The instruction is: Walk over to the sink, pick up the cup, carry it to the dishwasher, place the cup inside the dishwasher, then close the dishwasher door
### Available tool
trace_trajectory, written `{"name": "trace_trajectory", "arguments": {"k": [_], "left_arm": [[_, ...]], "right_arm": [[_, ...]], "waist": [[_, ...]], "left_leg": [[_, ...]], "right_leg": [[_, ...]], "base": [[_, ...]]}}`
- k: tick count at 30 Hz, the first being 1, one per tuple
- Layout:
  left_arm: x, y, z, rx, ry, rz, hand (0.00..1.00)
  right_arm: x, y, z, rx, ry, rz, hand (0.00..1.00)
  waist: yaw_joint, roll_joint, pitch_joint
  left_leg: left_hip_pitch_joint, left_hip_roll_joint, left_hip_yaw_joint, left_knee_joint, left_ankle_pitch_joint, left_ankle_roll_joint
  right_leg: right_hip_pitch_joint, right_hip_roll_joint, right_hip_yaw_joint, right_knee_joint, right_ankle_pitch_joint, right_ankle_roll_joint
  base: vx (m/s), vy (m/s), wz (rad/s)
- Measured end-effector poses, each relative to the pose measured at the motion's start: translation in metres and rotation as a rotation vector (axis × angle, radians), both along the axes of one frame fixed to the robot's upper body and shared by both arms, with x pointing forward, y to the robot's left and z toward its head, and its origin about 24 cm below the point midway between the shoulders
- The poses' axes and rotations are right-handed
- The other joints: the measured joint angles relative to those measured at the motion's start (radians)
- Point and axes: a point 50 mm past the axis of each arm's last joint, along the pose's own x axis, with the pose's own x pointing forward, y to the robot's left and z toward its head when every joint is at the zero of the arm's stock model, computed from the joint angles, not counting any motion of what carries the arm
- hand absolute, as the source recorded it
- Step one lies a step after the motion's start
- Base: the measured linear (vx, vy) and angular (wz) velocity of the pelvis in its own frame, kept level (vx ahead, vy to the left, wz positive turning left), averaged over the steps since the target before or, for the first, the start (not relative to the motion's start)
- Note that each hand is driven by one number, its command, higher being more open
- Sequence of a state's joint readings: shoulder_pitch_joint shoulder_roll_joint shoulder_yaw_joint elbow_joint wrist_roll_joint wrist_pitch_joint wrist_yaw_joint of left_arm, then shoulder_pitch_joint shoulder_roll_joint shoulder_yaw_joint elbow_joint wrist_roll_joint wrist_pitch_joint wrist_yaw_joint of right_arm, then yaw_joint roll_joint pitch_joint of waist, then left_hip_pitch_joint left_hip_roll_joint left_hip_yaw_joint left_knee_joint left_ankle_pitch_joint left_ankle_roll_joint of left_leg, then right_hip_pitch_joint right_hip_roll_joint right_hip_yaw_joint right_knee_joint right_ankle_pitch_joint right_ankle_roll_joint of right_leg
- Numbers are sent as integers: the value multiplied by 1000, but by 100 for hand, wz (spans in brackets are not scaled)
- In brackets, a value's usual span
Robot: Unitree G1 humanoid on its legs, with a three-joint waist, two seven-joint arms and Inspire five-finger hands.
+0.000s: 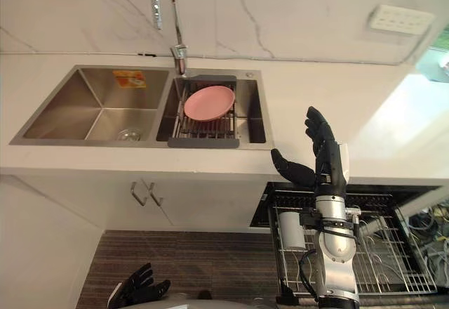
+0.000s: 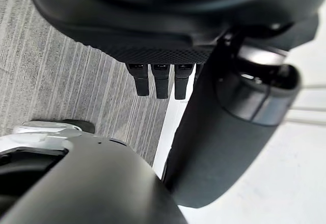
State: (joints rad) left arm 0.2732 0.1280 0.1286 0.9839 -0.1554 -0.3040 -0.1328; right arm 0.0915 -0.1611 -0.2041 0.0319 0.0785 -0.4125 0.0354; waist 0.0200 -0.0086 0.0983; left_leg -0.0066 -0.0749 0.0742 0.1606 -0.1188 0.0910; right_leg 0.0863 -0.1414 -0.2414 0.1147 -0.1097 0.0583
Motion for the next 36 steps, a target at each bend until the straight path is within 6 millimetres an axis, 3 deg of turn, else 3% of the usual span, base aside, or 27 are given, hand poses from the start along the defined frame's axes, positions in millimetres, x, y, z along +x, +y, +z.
{"name": "trace_trajectory", "arguments": {"k": [3,6,8,9,11,13,19,21,24,25,26,27,31,33,34,36], "left_arm": [[2,-2,0,4,-6,-17,90],[4,-3,1,8,-18,-25,90],[6,-6,1,4,-20,-35,90],[5,-8,0,-1,-19,-33,90],[4,-12,-1,-13,-12,-28,90],[1,-12,-2,-15,-1,-25,90],[2,-14,-2,-18,-10,-25,90],[1,-13,-2,-18,-10,-25,90],[-3,-9,-1,-11,-1,-32,90],[-4,-8,-1,-6,0,-32,90],[-5,-7,-1,-4,3,-30,90],[-7,-6,-1,0,10,-29,90],[-5,-2,-1,9,12,-25,90],[-7,1,-1,12,19,-26,90],[-11,2,-1,13,28,-22,90],[-14,2,-1,10,35,-17,90]], "right_arm": [[5,1,1,6,-4,3,90],[8,2,4,5,-20,7,90],[8,-2,6,0,-24,-9,90],[8,-3,6,-2,-24,-14,90],[2,-9,13,-14,-44,-42,90],[-2,-13,17,-22,-57,-60,90],[-2,-11,17,-20,-57,-45,90],[-1,-10,16,-19,-56,-35,90],[-4,-9,13,-1,-45,-31,90],[-6,-9,11,4,-38,-36,90],[-6,-9,10,6,-34,-37,90],[-8,-6,3,18,-10,-34,90],[-8,0,2,16,-15,-5,90],[-7,-1,5,4,-30,3,90],[-7,-2,7,-9,-43,7,90],[-8,-2,8,-11,-49,3,90]], "waist": [[27,3,2],[27,5,2],[19,24,2],[17,30,-1],[11,49,-4],[15,61,-7],[23,56,-5],[25,43,1],[8,22,3],[7,7,5],[5,7,5],[-15,11,8],[-11,12,19],[-9,5,18],[-13,-4,14],[-23,-14,-3]], "left_leg": [[-4,12,-9,35,-12,-19],[-20,17,-8,62,-22,-35],[-41,22,-13,77,-34,-47],[-47,26,-7,82,-50,-39],[-72,87,111,126,-72,-59],[-90,122,158,177,-79,-63],[-62,95,145,130,-49,-60],[-52,84,150,116,-50,-58],[-33,28,151,110,-82,-33],[-18,2,148,94,-89,-24],[-16,-2,146,93,-92,-18],[13,3,114,81,-93,-6],[70,45,61,69,-122,-7],[92,56,35,82,-155,-21],[108,57,2,122,-192,-50],[129,62,-39,162,-242,-71]], "right_leg": [[17,11,18,4,-3,4],[18,15,22,7,-17,19],[11,18,12,24,-28,25],[7,19,10,30,-36,21],[9,28,4,22,-44,15],[10,33,2,28,-40,8],[10,7,-10,47,-45,22],[-2,-9,-5,84,-78,20],[-42,-87,-15,227,-172,57],[-101,-127,-8,377,-187,48],[-148,-143,5,473,-176,32],[-236,-141,36,633,-161,-17],[-295,-25,22,446,-172,-21],[-359,5,33,399,-131,-10],[-382,20,51,375,-86,-29],[-363,18,41,363,17,-54]], "base": [[24,-61,19],[-59,-52,8],[-137,-49,14],[-160,-38,15],[-74,-44,21],[29,-15,13],[18,-3,8],[-22,9,0],[19,65,10],[87,60,13],[154,72,28],[151,65,36],[253,-8,35],[294,-81,55],[376,-137,71],[486,-183,83]]}}
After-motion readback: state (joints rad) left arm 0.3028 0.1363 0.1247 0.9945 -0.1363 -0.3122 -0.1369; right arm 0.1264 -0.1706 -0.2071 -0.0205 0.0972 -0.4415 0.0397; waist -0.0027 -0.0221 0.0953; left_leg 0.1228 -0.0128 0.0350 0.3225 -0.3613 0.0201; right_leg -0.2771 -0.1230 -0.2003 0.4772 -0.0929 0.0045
